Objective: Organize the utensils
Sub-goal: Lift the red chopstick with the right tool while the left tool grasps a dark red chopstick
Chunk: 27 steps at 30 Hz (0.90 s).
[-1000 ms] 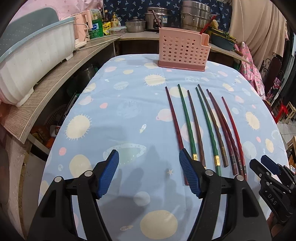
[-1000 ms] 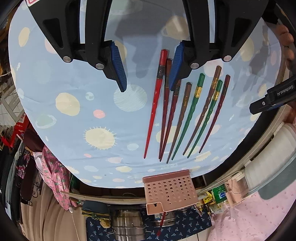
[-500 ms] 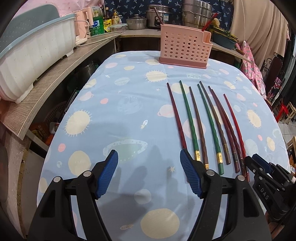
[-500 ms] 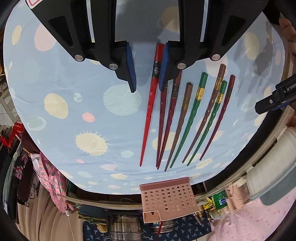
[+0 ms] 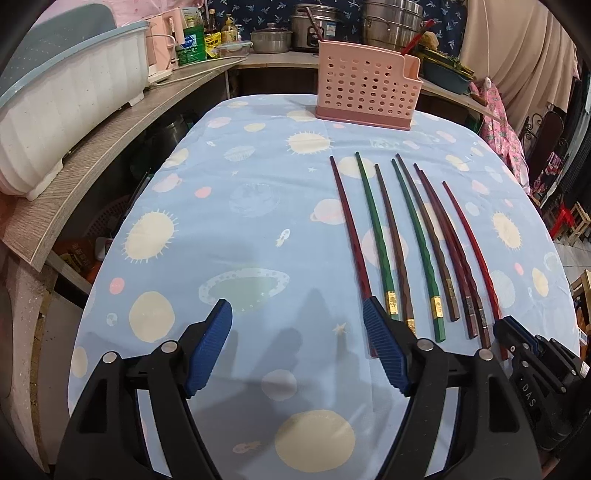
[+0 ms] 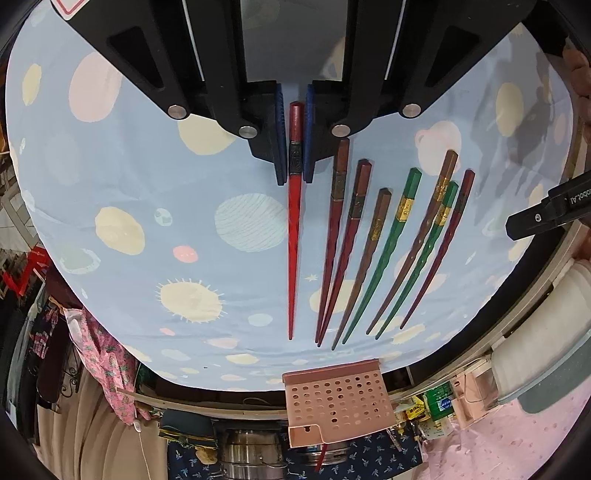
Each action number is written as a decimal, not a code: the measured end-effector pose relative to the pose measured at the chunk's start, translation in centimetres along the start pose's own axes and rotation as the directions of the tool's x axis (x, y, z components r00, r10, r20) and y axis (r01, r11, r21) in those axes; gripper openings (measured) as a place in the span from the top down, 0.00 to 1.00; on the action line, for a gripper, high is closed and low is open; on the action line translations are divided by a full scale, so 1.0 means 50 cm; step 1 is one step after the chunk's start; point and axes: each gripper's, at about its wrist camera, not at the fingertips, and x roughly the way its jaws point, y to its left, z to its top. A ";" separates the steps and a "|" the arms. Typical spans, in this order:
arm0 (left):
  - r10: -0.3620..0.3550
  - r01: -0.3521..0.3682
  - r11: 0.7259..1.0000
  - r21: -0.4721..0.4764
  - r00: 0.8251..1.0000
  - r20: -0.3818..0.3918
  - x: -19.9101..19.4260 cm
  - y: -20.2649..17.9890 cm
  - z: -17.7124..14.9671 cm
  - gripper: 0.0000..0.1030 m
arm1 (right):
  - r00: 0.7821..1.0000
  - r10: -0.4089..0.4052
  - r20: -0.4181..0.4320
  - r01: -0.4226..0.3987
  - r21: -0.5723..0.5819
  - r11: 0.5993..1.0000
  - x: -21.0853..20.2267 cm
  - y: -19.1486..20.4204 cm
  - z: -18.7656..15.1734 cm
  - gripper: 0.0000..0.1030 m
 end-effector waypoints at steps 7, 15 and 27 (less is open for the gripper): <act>-0.032 0.032 0.999 0.023 0.999 -0.032 0.020 -0.029 -0.013 0.30 | 1.000 -0.001 0.005 0.001 0.008 1.000 -0.009 -0.013 -0.011 0.94; -0.010 0.013 0.999 0.048 0.998 -0.058 0.054 -0.047 -0.025 0.30 | 1.000 -0.002 0.005 0.002 0.005 1.000 -0.009 -0.012 -0.011 0.93; 0.005 -0.002 0.999 0.045 0.997 -0.075 0.081 -0.041 -0.029 0.42 | 1.000 -0.005 0.006 0.005 0.001 1.000 -0.009 -0.009 -0.010 0.93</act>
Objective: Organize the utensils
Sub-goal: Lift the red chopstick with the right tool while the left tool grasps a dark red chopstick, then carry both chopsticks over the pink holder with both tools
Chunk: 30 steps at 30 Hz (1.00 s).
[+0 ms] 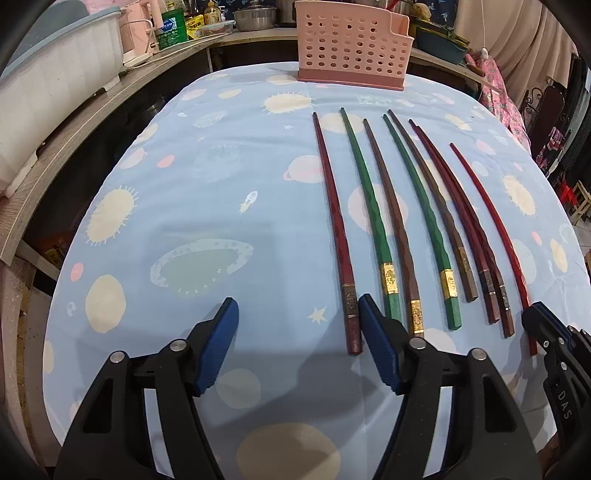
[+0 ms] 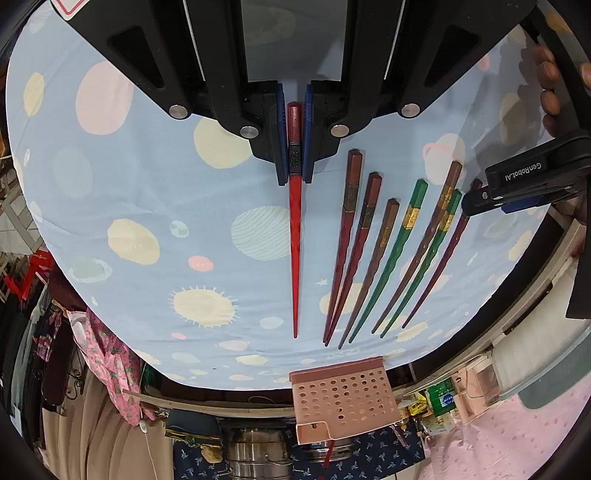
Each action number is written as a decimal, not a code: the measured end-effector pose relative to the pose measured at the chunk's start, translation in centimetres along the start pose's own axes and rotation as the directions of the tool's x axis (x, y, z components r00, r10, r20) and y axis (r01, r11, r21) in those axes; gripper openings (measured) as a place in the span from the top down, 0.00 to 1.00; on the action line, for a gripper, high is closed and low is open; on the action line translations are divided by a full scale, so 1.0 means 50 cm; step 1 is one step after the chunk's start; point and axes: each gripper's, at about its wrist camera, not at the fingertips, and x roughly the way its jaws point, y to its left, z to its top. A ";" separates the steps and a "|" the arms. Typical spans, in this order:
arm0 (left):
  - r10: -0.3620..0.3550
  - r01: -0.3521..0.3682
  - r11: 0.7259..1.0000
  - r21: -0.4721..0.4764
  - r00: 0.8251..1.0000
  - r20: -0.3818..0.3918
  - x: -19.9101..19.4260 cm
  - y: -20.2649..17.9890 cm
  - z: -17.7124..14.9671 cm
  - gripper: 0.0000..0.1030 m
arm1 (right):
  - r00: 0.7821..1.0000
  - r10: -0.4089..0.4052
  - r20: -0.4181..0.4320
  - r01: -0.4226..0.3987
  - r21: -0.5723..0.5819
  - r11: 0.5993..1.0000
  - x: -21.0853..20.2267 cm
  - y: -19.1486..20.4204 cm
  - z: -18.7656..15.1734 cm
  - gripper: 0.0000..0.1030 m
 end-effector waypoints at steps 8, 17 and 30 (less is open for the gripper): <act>-0.010 0.010 1.000 0.002 1.000 0.003 -0.002 0.003 0.004 0.64 | 1.000 -0.001 -0.001 0.001 -0.005 1.000 0.000 0.001 0.002 0.93; -0.039 0.038 0.999 -0.019 0.999 -0.021 -0.004 0.024 0.015 0.93 | 1.000 0.012 -0.022 -0.012 -0.007 1.000 0.000 -0.003 0.009 0.93; -0.042 0.051 0.995 -0.081 0.994 0.104 -0.114 0.083 0.093 0.93 | 0.994 0.026 0.108 -0.030 0.039 0.999 -0.097 -0.039 0.118 0.93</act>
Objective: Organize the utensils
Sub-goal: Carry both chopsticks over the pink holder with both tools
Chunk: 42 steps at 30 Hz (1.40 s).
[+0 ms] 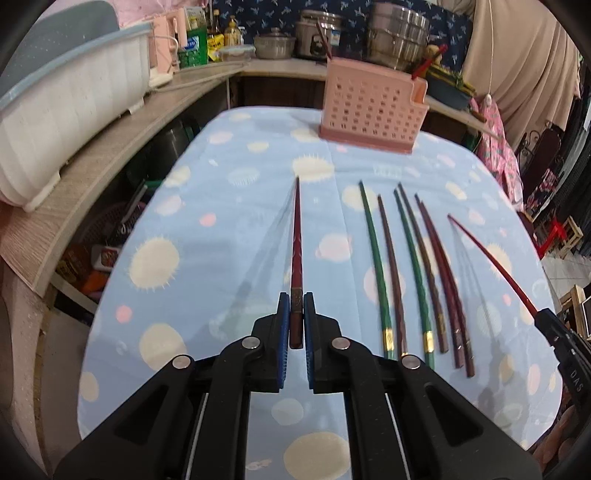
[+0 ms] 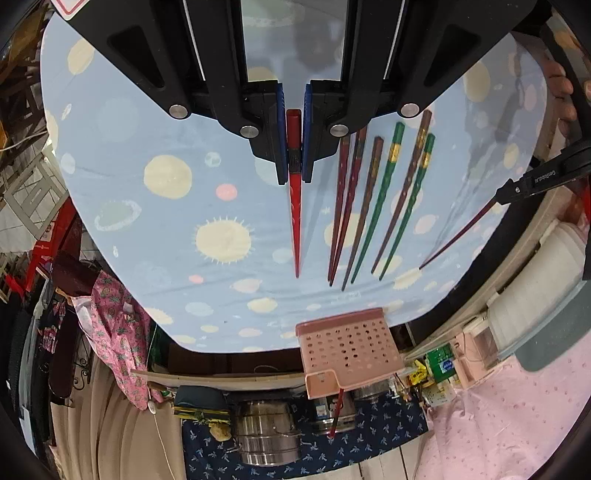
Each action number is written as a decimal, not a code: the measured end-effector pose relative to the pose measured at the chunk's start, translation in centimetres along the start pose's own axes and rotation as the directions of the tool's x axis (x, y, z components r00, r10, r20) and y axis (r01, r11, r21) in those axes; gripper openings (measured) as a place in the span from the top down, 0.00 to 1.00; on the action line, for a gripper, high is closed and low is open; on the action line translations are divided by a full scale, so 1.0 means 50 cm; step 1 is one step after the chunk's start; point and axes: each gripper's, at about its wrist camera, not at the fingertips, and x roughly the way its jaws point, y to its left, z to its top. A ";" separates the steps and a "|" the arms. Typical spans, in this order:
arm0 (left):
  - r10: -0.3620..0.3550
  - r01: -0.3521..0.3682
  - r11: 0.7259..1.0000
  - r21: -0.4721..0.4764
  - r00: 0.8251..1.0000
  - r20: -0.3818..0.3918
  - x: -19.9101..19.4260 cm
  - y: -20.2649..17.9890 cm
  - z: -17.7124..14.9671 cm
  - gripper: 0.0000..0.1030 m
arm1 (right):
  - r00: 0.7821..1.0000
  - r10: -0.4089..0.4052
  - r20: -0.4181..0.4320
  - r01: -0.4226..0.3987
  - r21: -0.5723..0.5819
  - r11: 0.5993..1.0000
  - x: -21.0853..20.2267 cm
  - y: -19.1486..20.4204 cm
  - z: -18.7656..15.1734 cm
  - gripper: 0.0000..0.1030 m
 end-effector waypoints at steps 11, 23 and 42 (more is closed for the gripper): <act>-0.019 0.023 1.000 -0.020 0.988 0.155 -0.079 0.011 0.137 0.93 | 0.982 0.037 0.183 -0.044 0.036 0.998 -0.071 -0.027 0.164 0.93; -0.071 0.084 0.996 -0.042 0.964 0.257 -0.103 -0.005 0.323 0.93 | 0.950 0.109 0.291 -0.135 0.070 0.988 -0.064 -0.025 0.334 0.93; -0.075 0.134 0.989 -0.069 0.835 0.545 -0.145 -0.090 0.650 0.93 | 0.828 0.214 0.519 -0.292 0.071 0.954 0.018 0.060 0.678 0.93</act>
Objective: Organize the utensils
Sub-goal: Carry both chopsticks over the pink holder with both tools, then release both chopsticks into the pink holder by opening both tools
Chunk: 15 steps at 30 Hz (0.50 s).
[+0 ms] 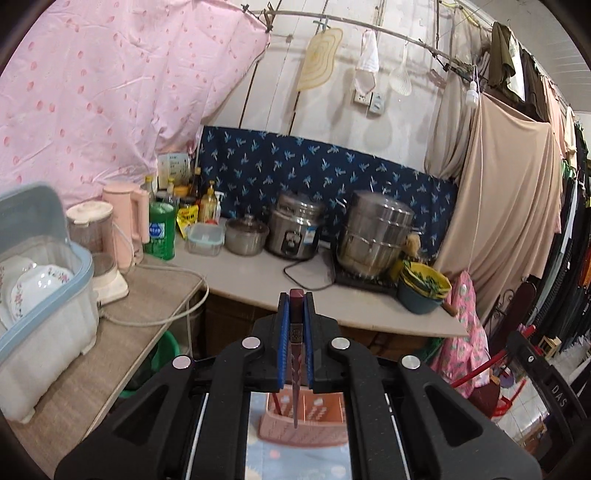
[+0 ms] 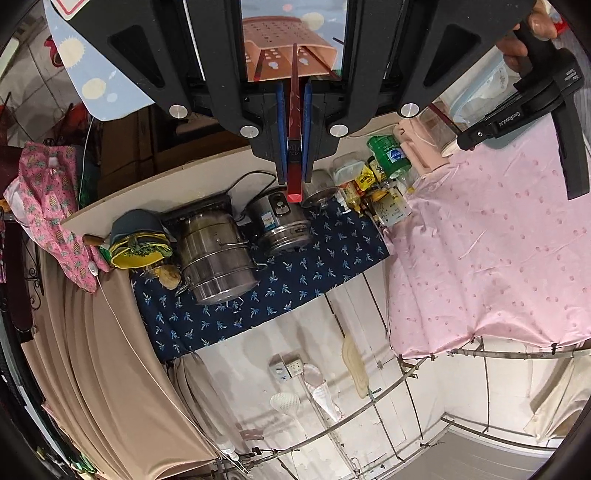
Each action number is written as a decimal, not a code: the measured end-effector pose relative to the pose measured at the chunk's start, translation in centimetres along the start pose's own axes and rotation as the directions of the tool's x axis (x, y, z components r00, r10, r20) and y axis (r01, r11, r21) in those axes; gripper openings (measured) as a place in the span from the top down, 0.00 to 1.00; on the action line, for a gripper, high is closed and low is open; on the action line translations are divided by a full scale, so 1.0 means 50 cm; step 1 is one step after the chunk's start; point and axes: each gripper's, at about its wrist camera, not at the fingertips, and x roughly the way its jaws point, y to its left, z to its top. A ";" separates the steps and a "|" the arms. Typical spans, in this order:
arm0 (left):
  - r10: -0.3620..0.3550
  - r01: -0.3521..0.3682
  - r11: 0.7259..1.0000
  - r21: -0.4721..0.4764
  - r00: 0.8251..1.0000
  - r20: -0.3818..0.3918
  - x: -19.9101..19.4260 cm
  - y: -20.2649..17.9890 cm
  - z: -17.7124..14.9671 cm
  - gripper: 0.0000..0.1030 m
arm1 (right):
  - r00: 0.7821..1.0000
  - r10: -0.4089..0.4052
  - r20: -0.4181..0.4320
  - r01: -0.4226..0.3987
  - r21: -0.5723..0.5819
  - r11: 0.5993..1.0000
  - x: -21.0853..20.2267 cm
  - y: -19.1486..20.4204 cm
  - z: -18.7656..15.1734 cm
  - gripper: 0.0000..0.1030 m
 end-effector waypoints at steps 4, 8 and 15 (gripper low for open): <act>0.004 -0.004 1.000 0.006 1.000 0.008 0.051 -0.011 0.011 0.93 | 0.999 -0.012 -0.036 0.012 -0.006 1.000 0.066 0.000 -0.008 0.93; 0.025 -0.024 0.999 0.021 0.999 -0.025 0.108 -0.011 -0.013 0.93 | 0.995 -0.030 -0.096 0.029 -0.014 0.999 0.121 -0.012 -0.044 0.93; 0.044 -0.042 0.999 0.018 0.992 -0.121 0.177 0.013 -0.088 0.93 | 0.979 -0.069 -0.191 0.065 -0.027 0.998 0.182 -0.043 -0.111 0.93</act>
